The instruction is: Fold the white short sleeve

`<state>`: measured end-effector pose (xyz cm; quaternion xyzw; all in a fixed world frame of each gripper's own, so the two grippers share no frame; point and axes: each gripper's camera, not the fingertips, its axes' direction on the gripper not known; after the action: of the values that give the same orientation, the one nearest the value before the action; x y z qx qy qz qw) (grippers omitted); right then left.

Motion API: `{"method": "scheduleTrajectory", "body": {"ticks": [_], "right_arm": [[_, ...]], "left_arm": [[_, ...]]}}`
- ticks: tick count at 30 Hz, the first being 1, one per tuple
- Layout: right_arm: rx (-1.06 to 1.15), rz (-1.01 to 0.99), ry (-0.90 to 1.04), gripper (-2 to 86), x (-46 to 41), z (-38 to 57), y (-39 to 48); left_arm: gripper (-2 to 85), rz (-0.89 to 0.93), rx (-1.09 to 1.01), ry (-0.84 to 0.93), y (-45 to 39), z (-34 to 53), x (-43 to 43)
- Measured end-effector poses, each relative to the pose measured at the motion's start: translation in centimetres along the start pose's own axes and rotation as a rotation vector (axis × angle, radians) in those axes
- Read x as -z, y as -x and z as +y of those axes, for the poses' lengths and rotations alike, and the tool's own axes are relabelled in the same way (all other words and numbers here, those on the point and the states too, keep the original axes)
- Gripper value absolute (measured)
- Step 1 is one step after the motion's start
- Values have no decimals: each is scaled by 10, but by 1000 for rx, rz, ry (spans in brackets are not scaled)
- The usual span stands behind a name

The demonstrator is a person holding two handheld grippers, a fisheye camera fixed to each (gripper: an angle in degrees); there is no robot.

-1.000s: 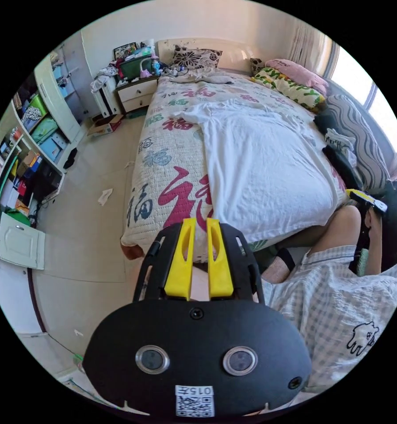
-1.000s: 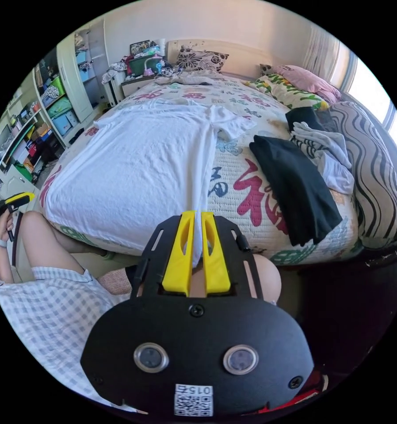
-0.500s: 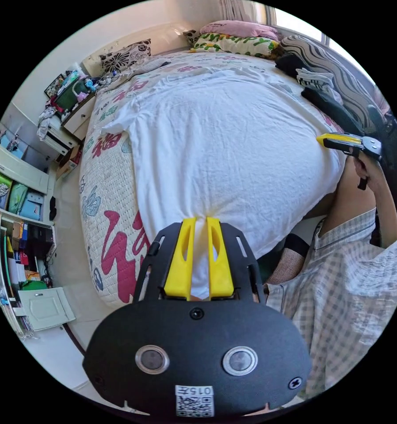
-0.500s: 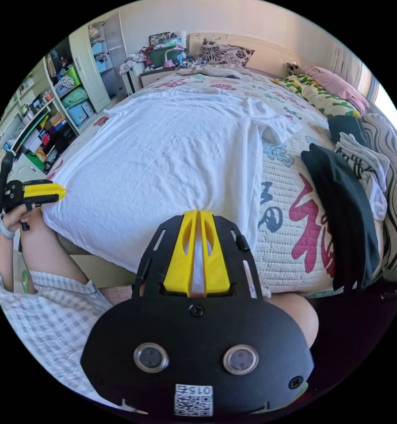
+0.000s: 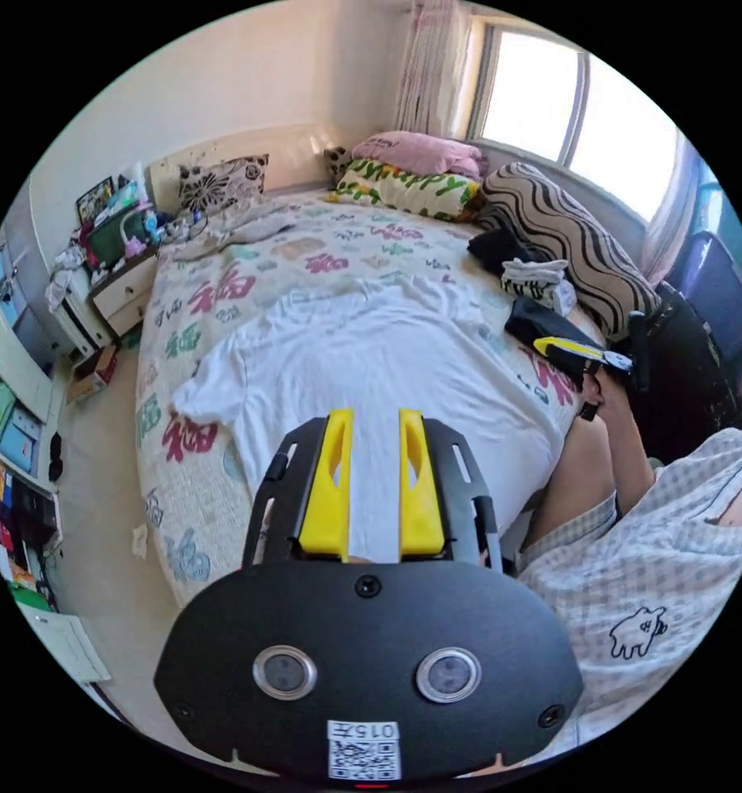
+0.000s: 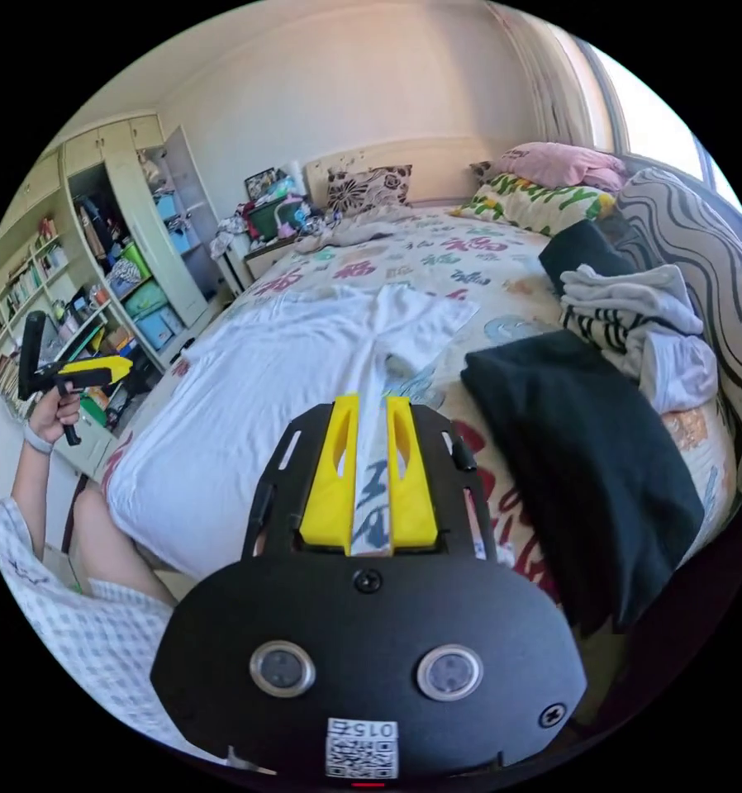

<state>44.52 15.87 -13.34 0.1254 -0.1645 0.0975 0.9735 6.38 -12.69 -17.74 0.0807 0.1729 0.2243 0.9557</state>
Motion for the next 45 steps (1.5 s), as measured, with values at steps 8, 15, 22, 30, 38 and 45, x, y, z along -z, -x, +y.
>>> {"method": "scheduleTrajectory", "body": {"ticks": [8, 15, 22, 30, 38, 45], "right_arm": [[-64, -39, 106, 84, -74, -54, -45], [-12, -31, 172, 83, -99, -79, -60], [18, 20, 264, 64, -147, -100, -52], [32, 64, 157, -2, -144, -119, -38], [267, 12, 85, -7, -139, -142, 25], [515, -52, 280, -1, -187, -138, 86]], "left_arm": [[73, 75, -250, 132, -109, -234, -213], [44, -146, -391, 308, -181, -289, -356], [9, -31, -365, 272, -163, -300, -378], [2, 125, -179, 69, -81, -303, -323], [1, 74, -27, -117, 34, -220, -235], [4, 34, 148, -29, 98, -116, -257]]}}
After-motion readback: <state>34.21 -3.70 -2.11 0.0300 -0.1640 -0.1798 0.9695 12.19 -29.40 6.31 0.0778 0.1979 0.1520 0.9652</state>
